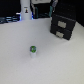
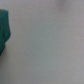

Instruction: Open the kcup holder, insert the kcup into the holder, and close the kcup holder

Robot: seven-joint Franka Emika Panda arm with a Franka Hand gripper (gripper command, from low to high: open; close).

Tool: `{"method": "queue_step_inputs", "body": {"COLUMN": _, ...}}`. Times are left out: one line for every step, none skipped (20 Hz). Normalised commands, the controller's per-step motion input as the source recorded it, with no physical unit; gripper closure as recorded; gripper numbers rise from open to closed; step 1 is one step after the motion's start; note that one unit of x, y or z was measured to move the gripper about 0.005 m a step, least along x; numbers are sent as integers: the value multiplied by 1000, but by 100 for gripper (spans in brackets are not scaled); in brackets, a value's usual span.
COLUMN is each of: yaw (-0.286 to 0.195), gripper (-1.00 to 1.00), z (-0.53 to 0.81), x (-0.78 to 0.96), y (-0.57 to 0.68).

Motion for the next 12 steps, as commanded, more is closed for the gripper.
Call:
{"method": "queue_step_inputs", "body": {"yaw": 0, "gripper": -100, "z": 26, "x": 0, "y": 0}}
{"method": "queue_step_inputs", "body": {"yaw": -13, "gripper": -100, "z": 6, "x": 0, "y": 120}}
{"method": "queue_step_inputs", "body": {"yaw": -38, "gripper": -100, "z": 46, "x": 0, "y": 223}}
{"method": "queue_step_inputs", "body": {"yaw": -71, "gripper": -100, "z": 74, "x": -3, "y": 314}}
{"method": "queue_step_inputs", "body": {"yaw": -99, "gripper": -100, "z": 103, "x": -29, "y": 429}}
{"method": "queue_step_inputs", "body": {"yaw": -116, "gripper": -100, "z": 129, "x": -86, "y": 509}}
{"method": "queue_step_inputs", "body": {"yaw": -125, "gripper": -100, "z": 131, "x": -123, "y": 526}}
{"method": "queue_step_inputs", "body": {"yaw": -133, "gripper": -100, "z": 94, "x": -166, "y": 549}}
{"method": "queue_step_inputs", "body": {"yaw": -140, "gripper": -100, "z": 91, "x": -249, "y": 603}}
{"method": "queue_step_inputs", "body": {"yaw": -144, "gripper": -100, "z": 74, "x": -231, "y": 631}}
{"method": "queue_step_inputs", "body": {"yaw": -154, "gripper": -100, "z": 83, "x": -260, "y": 706}}
{"method": "queue_step_inputs", "body": {"yaw": -160, "gripper": -100, "z": 91, "x": -243, "y": 697}}
